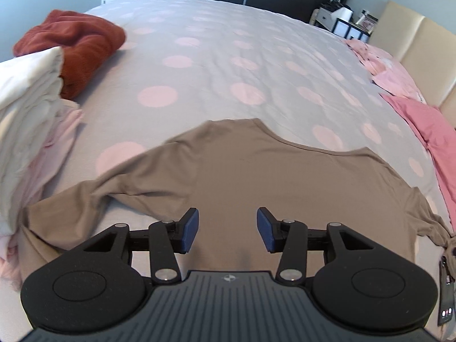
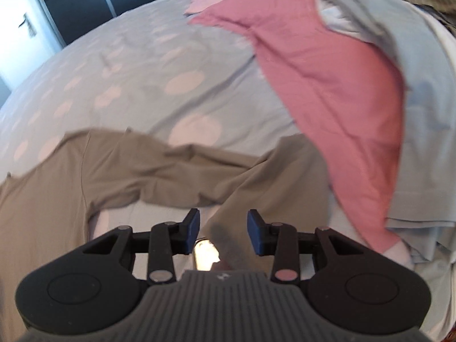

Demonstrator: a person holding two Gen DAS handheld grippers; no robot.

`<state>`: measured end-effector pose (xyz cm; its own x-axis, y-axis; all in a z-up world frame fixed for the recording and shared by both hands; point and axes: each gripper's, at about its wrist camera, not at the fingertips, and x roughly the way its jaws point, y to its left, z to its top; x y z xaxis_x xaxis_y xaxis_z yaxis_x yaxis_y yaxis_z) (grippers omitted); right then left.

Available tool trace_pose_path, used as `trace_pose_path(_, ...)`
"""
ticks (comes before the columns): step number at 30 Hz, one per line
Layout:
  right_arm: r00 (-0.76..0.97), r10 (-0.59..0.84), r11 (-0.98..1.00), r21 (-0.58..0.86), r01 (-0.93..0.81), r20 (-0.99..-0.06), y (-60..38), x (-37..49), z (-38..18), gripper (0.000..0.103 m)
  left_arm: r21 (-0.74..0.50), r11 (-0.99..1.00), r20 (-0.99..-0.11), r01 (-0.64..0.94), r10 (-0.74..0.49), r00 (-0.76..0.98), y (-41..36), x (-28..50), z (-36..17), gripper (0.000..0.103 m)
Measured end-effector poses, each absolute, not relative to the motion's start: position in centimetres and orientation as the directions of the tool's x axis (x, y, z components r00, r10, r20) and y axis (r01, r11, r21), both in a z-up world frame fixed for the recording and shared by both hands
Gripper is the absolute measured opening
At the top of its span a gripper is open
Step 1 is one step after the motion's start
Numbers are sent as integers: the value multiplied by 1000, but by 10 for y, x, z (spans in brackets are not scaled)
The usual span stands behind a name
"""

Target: Fold clothes

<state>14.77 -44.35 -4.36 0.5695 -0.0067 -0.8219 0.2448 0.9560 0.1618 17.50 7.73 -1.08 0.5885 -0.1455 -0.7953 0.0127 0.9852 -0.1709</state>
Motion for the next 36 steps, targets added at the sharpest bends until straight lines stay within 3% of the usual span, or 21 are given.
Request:
trace_pose_path(8,491,-114,981,-20,193,-864,-416,177,-65,37,-184,982,-785,36,-169,596,50,171,-5,44)
trace_pose_path(9,486,-135,981,-46,191,-863,-415,177,-66,29,-190,981,-784,45,-179,595,47,171,-4,44)
trace_pose_path(10,481,-156,979,-71,189,-863,-415,178,-67,12,-197,979,-784,51,-188,591,46,171,-3,44)
trace_pose_path(11,480,-166,977,-79,195,-861,-417,178,-65,6,-205,977,-784,57,-198,589,45,171,-1,44)
trace_pose_path(16,543,-141,962,14,272,-828,-435,164,-31,4,-218,970,-773,109,-240,587,36,165,5,44)
trace_pose_path(21,652,-22,949,189,252,-758,-425,155,24,4,-254,955,-771,154,-296,564,22,163,8,44)
trace_pose_path(26,699,156,952,294,81,-698,-366,158,64,4,-295,928,-739,229,-374,561,10,156,21,44)
trace_pose_path(36,538,522,853,397,-339,-662,-226,149,91,4,-273,926,-724,261,-377,577,22,144,32,44)
